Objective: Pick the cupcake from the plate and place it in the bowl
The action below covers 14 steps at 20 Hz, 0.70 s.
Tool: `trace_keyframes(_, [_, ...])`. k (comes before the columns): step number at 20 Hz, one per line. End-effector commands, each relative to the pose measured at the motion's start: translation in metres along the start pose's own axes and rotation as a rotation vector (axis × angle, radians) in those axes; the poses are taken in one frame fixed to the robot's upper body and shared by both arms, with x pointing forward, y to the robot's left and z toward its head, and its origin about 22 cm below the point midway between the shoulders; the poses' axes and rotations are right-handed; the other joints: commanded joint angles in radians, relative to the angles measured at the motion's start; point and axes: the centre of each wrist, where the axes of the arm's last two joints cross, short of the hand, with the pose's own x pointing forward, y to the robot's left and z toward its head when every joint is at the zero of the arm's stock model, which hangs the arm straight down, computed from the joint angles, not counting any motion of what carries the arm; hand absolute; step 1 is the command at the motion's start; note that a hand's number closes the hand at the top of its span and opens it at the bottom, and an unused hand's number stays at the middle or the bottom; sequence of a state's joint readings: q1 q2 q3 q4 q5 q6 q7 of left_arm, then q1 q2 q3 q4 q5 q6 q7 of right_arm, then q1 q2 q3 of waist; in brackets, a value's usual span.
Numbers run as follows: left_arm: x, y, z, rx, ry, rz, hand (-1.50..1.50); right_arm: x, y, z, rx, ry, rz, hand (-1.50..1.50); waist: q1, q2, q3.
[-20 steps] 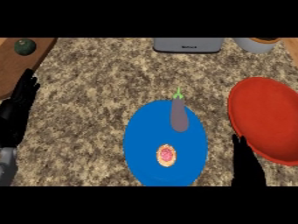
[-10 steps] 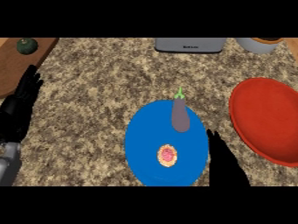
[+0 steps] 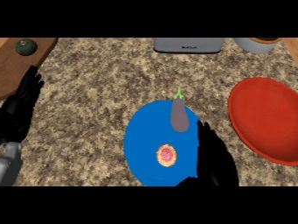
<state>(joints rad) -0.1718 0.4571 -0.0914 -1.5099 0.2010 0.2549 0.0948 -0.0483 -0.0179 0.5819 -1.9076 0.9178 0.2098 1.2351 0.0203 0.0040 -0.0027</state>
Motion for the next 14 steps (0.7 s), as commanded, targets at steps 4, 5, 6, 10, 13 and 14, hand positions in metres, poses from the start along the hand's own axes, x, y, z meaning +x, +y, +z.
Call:
trace_keyframes(4, [-0.01,-0.002,-0.003,0.022,-0.006,-0.007,0.0,0.03,0.011,-0.007,-0.054,0.182,0.125,-1.5,-0.011,-0.002,0.0])
trace_keyframes(5, [0.002,-0.002,-0.001,0.017,-0.001,-0.006,0.0,0.025,0.025,-0.009,-0.03,0.205,0.122,-1.5,-0.006,-0.004,0.002])
trace_keyframes(6, [-0.003,0.011,0.007,0.009,0.0,-0.002,0.0,0.019,0.028,0.002,-0.006,0.197,0.116,-1.5,-0.007,-0.007,0.001])
trace_keyframes(10, [-0.004,-0.008,0.007,0.009,-0.01,-0.006,0.0,0.027,0.029,-0.016,0.067,0.212,0.11,-1.5,-0.007,-0.003,0.002])
trace_keyframes(13, [-0.003,0.0,0.002,0.005,-0.007,-0.014,0.0,0.028,0.043,-0.022,0.07,0.228,0.108,-1.5,-0.007,-0.002,0.002])
trace_keyframes(14, [0.005,0.004,-0.003,0.012,-0.004,-0.009,0.0,0.027,0.04,-0.022,0.073,0.232,0.109,-1.5,-0.011,-0.003,0.002])
